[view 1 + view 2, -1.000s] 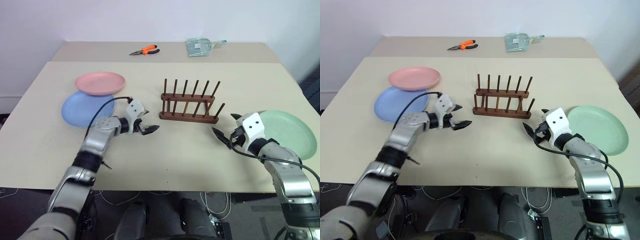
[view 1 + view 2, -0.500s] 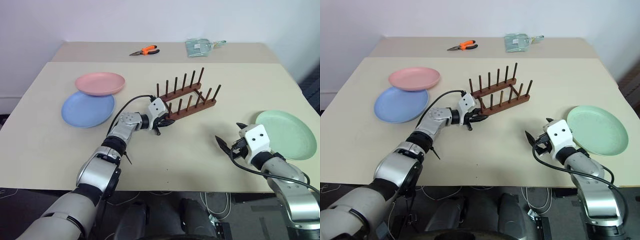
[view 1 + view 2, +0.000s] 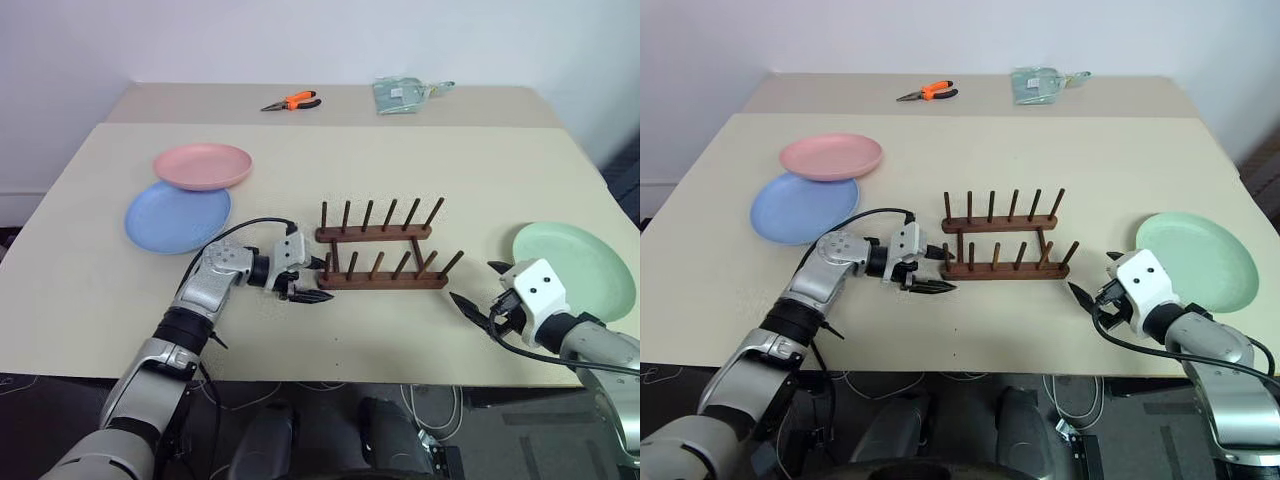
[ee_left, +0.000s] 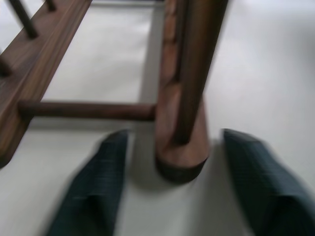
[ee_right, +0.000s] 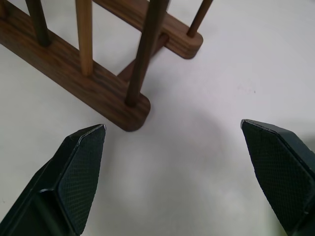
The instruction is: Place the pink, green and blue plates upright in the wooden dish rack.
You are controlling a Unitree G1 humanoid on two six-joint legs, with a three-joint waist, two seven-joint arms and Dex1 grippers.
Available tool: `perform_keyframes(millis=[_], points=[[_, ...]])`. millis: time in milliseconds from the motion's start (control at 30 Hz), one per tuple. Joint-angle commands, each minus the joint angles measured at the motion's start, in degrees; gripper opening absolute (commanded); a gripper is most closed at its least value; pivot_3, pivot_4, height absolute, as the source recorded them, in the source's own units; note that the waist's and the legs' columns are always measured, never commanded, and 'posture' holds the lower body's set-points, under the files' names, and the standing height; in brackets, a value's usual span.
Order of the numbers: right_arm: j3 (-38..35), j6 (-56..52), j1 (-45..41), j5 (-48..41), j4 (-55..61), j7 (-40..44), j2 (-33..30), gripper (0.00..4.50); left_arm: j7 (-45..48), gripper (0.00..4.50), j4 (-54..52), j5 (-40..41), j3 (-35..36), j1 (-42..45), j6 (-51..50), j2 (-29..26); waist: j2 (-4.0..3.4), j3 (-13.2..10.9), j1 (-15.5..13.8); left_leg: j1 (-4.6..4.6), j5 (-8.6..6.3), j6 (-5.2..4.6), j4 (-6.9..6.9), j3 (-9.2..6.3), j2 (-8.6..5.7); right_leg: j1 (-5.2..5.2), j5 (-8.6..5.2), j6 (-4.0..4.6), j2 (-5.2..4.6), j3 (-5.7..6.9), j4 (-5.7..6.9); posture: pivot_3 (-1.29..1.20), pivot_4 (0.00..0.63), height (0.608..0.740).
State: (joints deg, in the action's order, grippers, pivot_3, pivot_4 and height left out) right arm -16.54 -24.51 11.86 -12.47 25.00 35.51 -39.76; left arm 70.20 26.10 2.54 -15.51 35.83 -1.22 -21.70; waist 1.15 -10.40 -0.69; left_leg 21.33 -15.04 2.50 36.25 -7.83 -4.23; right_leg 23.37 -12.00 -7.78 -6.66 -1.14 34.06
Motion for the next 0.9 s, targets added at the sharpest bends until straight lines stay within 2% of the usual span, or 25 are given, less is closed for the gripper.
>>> perform_keyframes(millis=[33,67,167,300,333,433,567,633,900], points=[[-1.1,0.4,1.8,-0.6,2.0,2.2,-1.6,3.99,-1.6,3.73,-3.6,-1.3,0.1,-1.4,-2.4,-2.8,0.00,0.0,0.0,0.00,0.00,0.00,0.00,0.00,0.00,0.00,0.00,-0.01,0.00,0.00,0.00,0.00,0.150,0.740],[-0.4,0.1,2.7,-1.0,2.8,3.1,-1.9,3.66,-1.3,3.73,-5.7,-0.5,0.6,-2.7,-4.2,-3.7,-0.01,0.0,0.2,-0.01,0.00,0.00,0.00,0.00,0.00,0.00,-0.01,-0.01,0.00,0.00,0.00,0.00,0.150,0.740],[2.6,-1.0,4.0,-1.3,5.5,4.4,-2.0,2.17,1.8,2.85,-16.8,5.3,1.9,-7.7,-14.3,-7.0,-0.04,0.0,0.7,-0.04,0.00,0.00,-0.07,0.02,0.07,0.01,-0.02,-0.01,0.03,0.00,0.01,0.00,0.150,0.740],[8.1,-1.4,2.1,0.9,4.7,3.0,-0.3,0.11,-0.5,0.86,-29.7,10.8,1.6,-13.0,-26.4,-7.2,-0.04,0.0,1.2,-0.04,0.00,0.00,-0.04,-0.01,0.12,-0.01,-0.10,-0.04,0.02,-0.01,0.03,0.00,0.150,0.740],[9.7,-1.4,1.2,2.6,3.6,1.9,0.0,0.00,-2.7,0.39,-31.2,10.5,1.2,-14.0,-27.6,-6.2,-0.04,0.0,1.1,-0.01,0.00,0.00,-0.01,-0.02,0.12,-0.01,-0.19,0.07,0.00,-0.01,0.02,0.00,0.150,0.740],[13.6,-2.5,-2.8,5.7,0.5,-1.3,1.6,0.00,-11.2,0.39,-32.0,6.9,-0.3,-15.6,-25.6,-1.8,-0.02,0.0,0.9,0.01,0.00,0.00,0.04,-0.06,0.10,-0.03,-0.20,0.09,-0.04,0.00,0.01,0.00,0.150,0.740],[16.6,-2.0,-8.8,10.2,-5.4,-6.1,4.0,0.00,-25.5,0.39,-25.5,-0.3,-0.7,-13.6,-22.5,4.3,0.03,0.1,0.4,-0.04,0.00,0.01,0.04,-0.01,0.05,-0.03,-0.15,0.13,-0.02,-0.01,0.02,0.00,0.150,0.740],[17.1,-2.0,-12.7,11.3,-9.3,-8.6,6.1,0.00,-30.6,0.39,-22.0,-1.4,0.6,-12.4,-21.6,6.9,0.10,0.1,0.2,-0.07,0.00,0.01,0.05,0.00,0.05,-0.06,-0.14,0.12,0.00,-0.01,0.02,0.00,0.150,0.740],[18.5,0.3,-21.2,12.9,-17.7,-10.8,9.6,0.00,-36.0,0.39,-13.8,-1.6,2.3,-8.6,-17.7,8.9,0.06,0.2,0.1,-0.12,0.02,0.03,0.05,0.01,0.03,-0.07,0.03,0.04,0.03,0.00,0.03,0.00,0.150,0.740]])
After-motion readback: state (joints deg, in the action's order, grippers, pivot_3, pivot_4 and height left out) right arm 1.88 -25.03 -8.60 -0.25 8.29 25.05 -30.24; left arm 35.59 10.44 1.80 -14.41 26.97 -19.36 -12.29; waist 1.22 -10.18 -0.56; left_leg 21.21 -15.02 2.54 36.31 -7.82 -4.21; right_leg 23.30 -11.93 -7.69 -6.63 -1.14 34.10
